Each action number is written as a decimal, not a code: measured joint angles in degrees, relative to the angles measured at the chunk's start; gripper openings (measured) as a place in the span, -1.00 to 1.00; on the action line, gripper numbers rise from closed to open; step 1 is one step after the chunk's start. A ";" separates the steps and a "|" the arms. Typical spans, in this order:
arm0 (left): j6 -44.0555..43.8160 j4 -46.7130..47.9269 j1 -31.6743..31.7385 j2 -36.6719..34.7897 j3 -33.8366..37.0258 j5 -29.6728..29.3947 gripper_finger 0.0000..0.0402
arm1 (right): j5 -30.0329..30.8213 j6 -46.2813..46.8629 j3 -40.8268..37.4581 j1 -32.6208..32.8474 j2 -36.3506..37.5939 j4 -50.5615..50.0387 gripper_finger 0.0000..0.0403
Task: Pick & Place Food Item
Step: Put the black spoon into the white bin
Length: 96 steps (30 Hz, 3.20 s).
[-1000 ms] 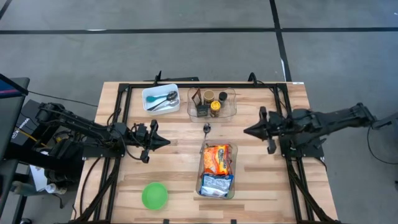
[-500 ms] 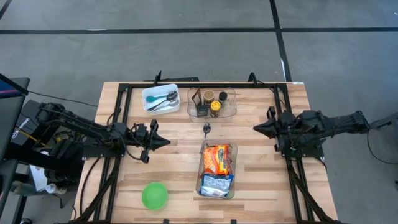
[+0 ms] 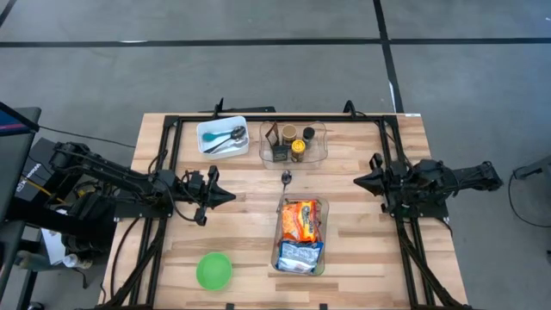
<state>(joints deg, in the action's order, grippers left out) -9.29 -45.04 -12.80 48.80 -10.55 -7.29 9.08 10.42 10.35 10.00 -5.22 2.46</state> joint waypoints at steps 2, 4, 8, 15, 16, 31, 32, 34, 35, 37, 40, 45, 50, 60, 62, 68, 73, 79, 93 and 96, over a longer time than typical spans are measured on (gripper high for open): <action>-0.01 0.01 0.01 0.00 0.00 0.00 -1.00 | 0.00 0.03 -1.82 0.00 0.97 1.17 -1.00; 0.01 0.00 0.02 0.00 0.00 0.00 -1.00 | 0.00 0.06 -3.08 0.00 1.62 1.43 -1.00; 0.01 0.00 0.02 0.00 0.00 0.00 -1.00 | 0.00 0.08 -5.95 0.00 2.30 3.19 -1.00; 0.01 0.02 0.01 0.00 0.00 0.00 -1.00 | -0.02 -0.13 -9.87 0.00 2.24 5.27 -1.00; 0.01 0.02 0.00 0.02 0.00 0.00 -1.00 | -0.02 -0.19 -9.88 0.00 2.28 5.48 -1.00; 0.01 0.02 0.02 0.02 0.00 0.00 -1.00 | -0.02 -0.36 -9.95 0.00 2.24 2.20 -1.00; 0.01 0.02 0.02 0.02 0.00 0.00 -1.00 | -0.02 -0.36 -9.95 0.00 2.24 2.22 -1.00; 0.01 0.01 0.01 0.01 0.00 0.00 -1.00 | -0.02 -0.36 -9.96 0.00 2.24 2.22 -1.00; 0.01 0.02 0.01 0.00 0.00 0.01 -1.00 | -0.02 -0.36 -9.97 0.00 2.24 2.22 -1.00; 0.23 -0.04 0.00 0.00 0.00 0.00 -1.00 | -0.02 -0.36 -9.97 0.00 2.24 2.22 -1.00; 4.31 -1.92 0.01 0.02 0.00 -0.01 -1.00 | -0.02 -0.36 -9.97 0.00 2.24 2.22 -1.00; 14.59 -8.71 0.59 0.00 0.00 -0.03 -1.00 | -0.02 -0.36 -9.99 0.00 2.24 2.24 -1.00; 18.32 -10.00 2.51 0.00 0.00 -0.03 -1.00 | -0.02 -0.36 -9.99 0.00 2.24 2.25 -1.00; 17.93 -0.58 7.21 0.00 0.00 -0.04 -1.00 | -0.02 -0.36 -10.04 0.00 2.24 2.25 -1.00; 17.88 1.83 8.09 0.02 0.00 -0.04 -1.00 | -0.02 -0.36 -10.04 0.00 2.24 2.25 -1.00; 14.47 6.73 10.51 0.02 0.00 -0.04 -1.00 | -0.02 -0.36 -10.06 0.00 2.24 2.25 -1.00; 11.61 7.34 11.02 0.02 0.00 -0.04 -1.00 | -0.02 -0.36 -10.06 0.00 2.24 2.27 -1.00; 11.37 6.78 11.02 0.03 -0.76 -0.02 -1.00 | -0.02 -0.36 -10.06 0.00 2.24 2.27 -1.00; 20.57 6.69 11.02 0.04 -15.65 -0.02 -1.00 | -0.02 -0.36 -10.08 -0.01 2.24 2.26 -1.00; 21.35 6.61 11.45 0.04 -19.69 0.03 -1.00 | -0.02 -0.36 -10.08 -0.02 2.24 2.27 -1.00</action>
<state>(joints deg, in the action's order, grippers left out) 12.06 -38.42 -1.34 48.83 -30.23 -7.26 9.06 10.07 0.27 9.98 -2.98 4.73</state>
